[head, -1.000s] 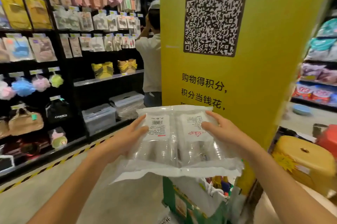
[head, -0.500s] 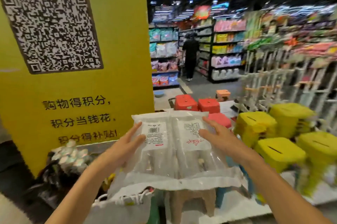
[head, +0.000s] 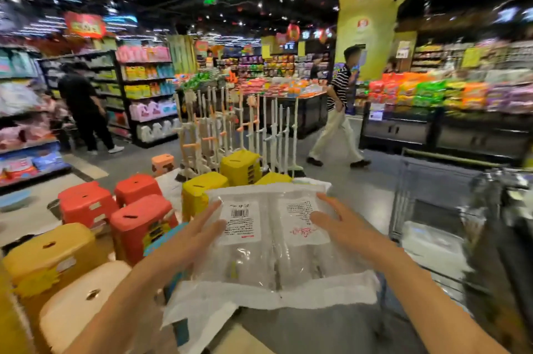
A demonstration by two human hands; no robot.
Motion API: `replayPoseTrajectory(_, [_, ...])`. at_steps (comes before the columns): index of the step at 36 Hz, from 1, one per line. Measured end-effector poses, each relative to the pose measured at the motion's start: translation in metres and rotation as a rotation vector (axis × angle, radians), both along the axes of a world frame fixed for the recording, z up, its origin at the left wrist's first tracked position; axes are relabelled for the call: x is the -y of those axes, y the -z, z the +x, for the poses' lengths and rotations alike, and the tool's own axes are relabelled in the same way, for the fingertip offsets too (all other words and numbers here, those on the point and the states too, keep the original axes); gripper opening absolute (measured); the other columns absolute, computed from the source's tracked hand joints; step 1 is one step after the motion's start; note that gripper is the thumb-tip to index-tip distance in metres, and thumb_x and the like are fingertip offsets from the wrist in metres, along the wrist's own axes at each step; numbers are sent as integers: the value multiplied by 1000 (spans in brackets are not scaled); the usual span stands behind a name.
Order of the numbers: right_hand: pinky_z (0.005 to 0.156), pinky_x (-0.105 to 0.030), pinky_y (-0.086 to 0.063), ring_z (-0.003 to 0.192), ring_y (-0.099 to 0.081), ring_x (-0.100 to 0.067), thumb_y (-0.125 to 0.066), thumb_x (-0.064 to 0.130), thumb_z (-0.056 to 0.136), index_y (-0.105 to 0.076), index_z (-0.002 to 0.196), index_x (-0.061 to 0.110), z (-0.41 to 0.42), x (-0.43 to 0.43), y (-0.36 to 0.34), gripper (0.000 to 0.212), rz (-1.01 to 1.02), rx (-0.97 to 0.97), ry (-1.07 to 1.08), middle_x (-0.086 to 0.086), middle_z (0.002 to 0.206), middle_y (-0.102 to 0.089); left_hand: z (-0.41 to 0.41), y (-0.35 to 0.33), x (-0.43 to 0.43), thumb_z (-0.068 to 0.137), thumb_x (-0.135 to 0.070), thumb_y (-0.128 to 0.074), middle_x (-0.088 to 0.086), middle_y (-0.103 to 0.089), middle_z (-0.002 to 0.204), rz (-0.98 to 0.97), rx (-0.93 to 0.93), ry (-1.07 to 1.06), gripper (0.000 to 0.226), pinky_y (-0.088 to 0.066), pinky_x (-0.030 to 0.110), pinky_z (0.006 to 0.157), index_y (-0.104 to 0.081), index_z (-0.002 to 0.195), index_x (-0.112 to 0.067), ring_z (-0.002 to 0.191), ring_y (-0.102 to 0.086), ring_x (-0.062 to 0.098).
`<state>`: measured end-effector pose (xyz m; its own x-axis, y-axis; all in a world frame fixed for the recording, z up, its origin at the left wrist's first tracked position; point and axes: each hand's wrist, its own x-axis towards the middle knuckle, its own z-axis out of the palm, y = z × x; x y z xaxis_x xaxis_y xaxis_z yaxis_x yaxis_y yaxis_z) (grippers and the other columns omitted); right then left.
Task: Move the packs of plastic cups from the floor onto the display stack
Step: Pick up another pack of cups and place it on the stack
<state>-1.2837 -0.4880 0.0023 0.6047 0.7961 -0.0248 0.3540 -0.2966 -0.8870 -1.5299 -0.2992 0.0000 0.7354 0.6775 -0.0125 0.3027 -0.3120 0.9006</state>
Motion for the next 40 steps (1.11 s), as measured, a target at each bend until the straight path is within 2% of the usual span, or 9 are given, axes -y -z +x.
replayPoseTrajectory(2, [99, -27, -45, 122, -53, -12, -60, 45, 94, -34, 147, 45, 33, 33, 2, 59, -12, 14, 63, 13, 146, -47, 43, 2, 16, 96, -53, -49, -24, -30, 145, -13, -9, 47, 55, -30, 21, 100, -29, 147, -53, 125, -34, 0])
replayPoseTrajectory(7, [108, -36, -38, 132, -45, -15, -58, 57, 90, -32, 147, 52, 102, 104, 8, 62, -41, 68, 194, 15, 152, -39, 143, 8, 57, 99, -44, -51, -19, -45, 135, -5, -43, 132, 48, -41, 3, 69, -33, 143, -51, 97, -53, -8])
replayPoseTrajectory(12, [104, -34, -41, 128, -51, -15, -57, 53, 92, -31, 146, 51, 149, 164, 13, 60, -49, 33, 306, 11, 146, -49, 224, 17, 82, 75, -77, -59, -17, -48, 145, 45, -61, 219, 54, -42, 39, 109, -38, 125, -75, 135, -44, 16])
replayPoseTrajectory(16, [104, -41, -46, 120, -58, -14, -59, 53, 91, -31, 148, 48, 187, 196, 20, 64, -53, 20, 365, 11, 140, -55, 278, 25, 100, 82, -71, -58, -36, -34, 141, 60, -44, 298, 45, -25, 41, 120, -37, 120, -79, 141, -31, 10])
replayPoseTrajectory(23, [89, -23, -51, 103, -62, 1, -60, 44, 95, -34, 149, 41, 233, 219, 38, 59, -6, 17, 472, 28, 113, -58, 365, 35, 114, 101, -42, -48, -24, -36, 138, 115, -117, 416, 41, -29, 28, 109, -27, 132, -59, 120, -41, 7])
replayPoseTrajectory(26, [84, -15, -44, 103, -58, 4, -59, 45, 95, -34, 149, 40, 249, 216, 41, 60, -6, 30, 516, 30, 117, -52, 400, 38, 107, 102, -45, -44, -23, -40, 134, 162, -168, 429, 44, -24, 32, 113, -25, 139, -59, 129, -42, 15])
replayPoseTrajectory(29, [80, -9, -44, 97, -56, 13, -58, 43, 96, -34, 146, 44, 267, 209, 42, 55, -42, 60, 555, 35, 111, -54, 429, 45, 95, 101, -43, -48, -21, -48, 135, 83, -149, 486, 40, -35, 22, 95, -32, 129, -65, 111, -51, 5])
replayPoseTrajectory(33, [104, -32, -46, 118, -58, -6, -59, 54, 91, -33, 149, 42, 292, 195, 45, 65, -69, 63, 640, 16, 137, -56, 465, 54, 68, 93, -51, -57, -18, -55, 137, -20, -120, 553, 39, -42, 30, 105, -39, 109, -81, 116, -57, 7])
replayPoseTrajectory(40, [77, -10, -47, 106, -60, 0, -59, 46, 94, -35, 148, 40, 334, 183, 53, 60, -72, 72, 723, 14, 133, -56, 523, 50, 55, 95, -54, -51, -30, -58, 124, -64, -129, 656, 45, -43, 32, 102, -31, 129, -77, 116, -56, 5])
